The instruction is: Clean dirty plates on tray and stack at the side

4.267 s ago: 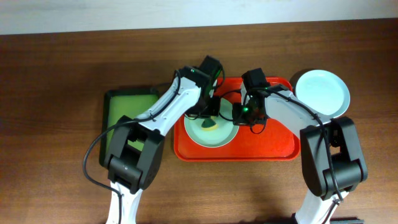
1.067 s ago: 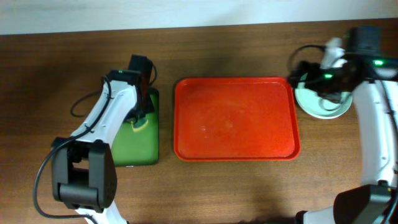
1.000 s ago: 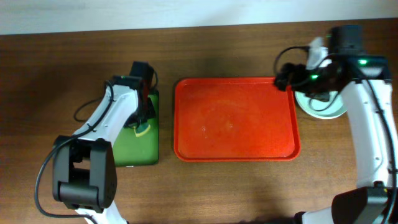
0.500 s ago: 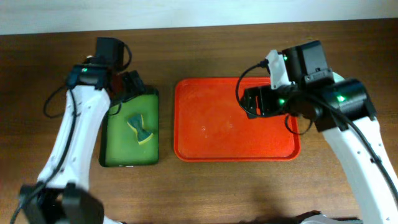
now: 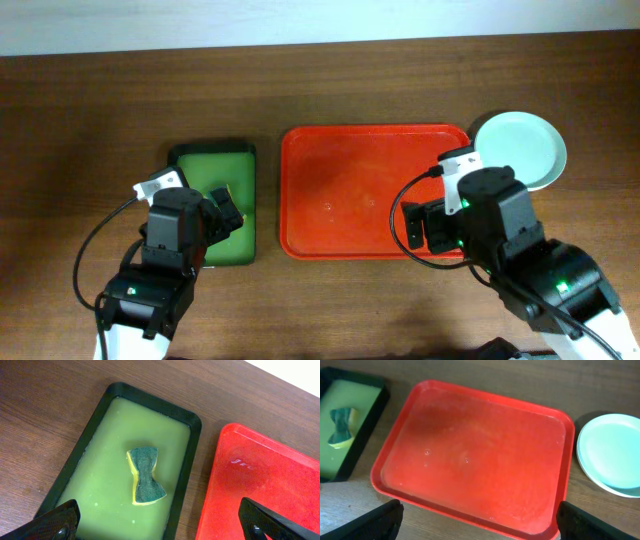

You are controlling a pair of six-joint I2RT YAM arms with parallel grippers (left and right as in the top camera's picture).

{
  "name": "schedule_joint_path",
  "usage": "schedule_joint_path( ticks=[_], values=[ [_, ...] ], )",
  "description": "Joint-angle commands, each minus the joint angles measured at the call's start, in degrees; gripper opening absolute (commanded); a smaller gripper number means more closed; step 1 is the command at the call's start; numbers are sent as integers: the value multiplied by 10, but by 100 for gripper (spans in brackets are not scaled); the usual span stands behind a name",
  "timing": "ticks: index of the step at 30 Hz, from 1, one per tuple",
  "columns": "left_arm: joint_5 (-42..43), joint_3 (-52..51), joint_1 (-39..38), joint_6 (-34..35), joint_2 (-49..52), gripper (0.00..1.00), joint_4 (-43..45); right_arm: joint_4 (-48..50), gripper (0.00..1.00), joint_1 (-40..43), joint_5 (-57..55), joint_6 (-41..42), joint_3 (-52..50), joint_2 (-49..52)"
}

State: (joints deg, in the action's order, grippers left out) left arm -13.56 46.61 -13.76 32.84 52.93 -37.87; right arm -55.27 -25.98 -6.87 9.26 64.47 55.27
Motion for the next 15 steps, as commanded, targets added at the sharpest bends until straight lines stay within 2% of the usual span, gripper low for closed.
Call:
schedule_joint_path(
  ticks=[1, 9, 15],
  values=[
    [-8, -5, -1, 6, -1, 99, -5, 0, 98, -3, -13, 7, -4, 35],
    [-8, -5, -1, 6, -1, 99, -5, -31, 99, -3, -24, -4, -4, 180],
    [-8, -5, -1, 6, -1, 99, -5, -17, 99, -2, -20, 3, -5, 187]
  ],
)
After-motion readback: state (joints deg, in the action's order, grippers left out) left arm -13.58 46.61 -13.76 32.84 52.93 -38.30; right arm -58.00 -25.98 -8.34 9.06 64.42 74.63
